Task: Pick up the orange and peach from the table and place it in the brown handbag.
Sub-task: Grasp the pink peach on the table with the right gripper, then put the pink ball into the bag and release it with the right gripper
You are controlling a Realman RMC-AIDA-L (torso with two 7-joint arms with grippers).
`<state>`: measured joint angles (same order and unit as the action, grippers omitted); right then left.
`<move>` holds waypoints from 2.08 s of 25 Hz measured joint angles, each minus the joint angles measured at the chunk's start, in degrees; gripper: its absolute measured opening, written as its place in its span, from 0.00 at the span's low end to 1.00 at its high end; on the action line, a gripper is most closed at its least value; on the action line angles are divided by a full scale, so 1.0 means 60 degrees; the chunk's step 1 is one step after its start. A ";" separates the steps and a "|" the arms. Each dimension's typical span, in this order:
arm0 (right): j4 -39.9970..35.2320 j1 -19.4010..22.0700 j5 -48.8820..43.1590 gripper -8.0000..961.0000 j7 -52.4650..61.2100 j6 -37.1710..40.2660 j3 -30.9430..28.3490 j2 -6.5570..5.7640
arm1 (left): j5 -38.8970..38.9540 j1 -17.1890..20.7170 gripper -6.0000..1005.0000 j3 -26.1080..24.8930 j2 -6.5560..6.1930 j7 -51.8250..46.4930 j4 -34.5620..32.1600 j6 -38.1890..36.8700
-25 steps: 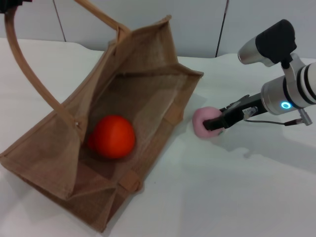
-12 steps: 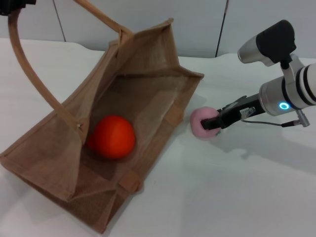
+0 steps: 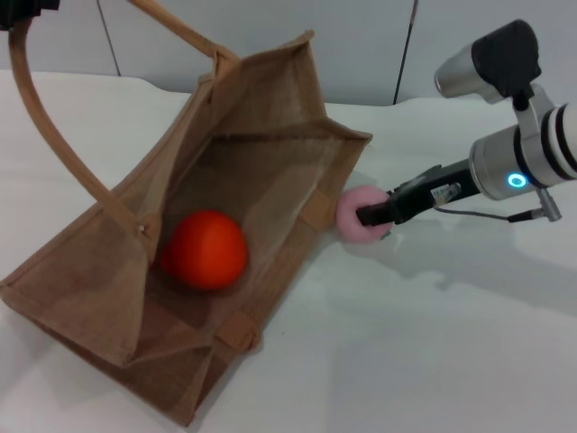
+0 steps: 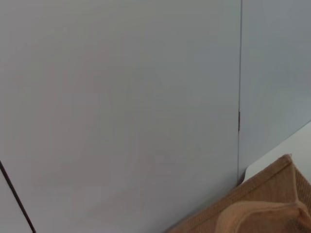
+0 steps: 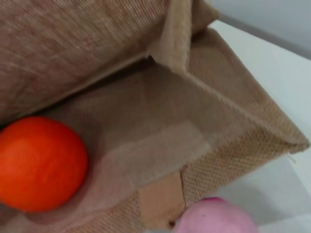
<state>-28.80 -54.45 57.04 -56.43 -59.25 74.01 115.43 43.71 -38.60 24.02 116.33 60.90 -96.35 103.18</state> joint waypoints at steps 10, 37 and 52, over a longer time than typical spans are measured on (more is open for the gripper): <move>-0.3729 0.1095 0.0002 0.45 0.1376 -0.1926 -0.0306 -0.0291 | -0.0073 0.0059 0.12 -0.0019 -0.0024 0.0025 -0.0026 -0.0025; -0.3172 0.0579 0.1829 0.44 0.1133 -0.0070 0.2343 0.0039 | 0.1560 -0.0904 0.12 0.0100 0.0000 -0.0541 -0.0717 0.0233; -0.2203 0.0033 0.3143 0.44 -0.0774 0.0515 0.2348 0.0054 | 0.1723 -0.1102 0.12 0.0125 0.0028 -0.0658 -0.0714 0.0448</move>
<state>-42.02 -54.25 75.90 -61.07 -56.16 88.09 115.75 54.05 -45.21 24.76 116.50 56.95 -100.63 105.87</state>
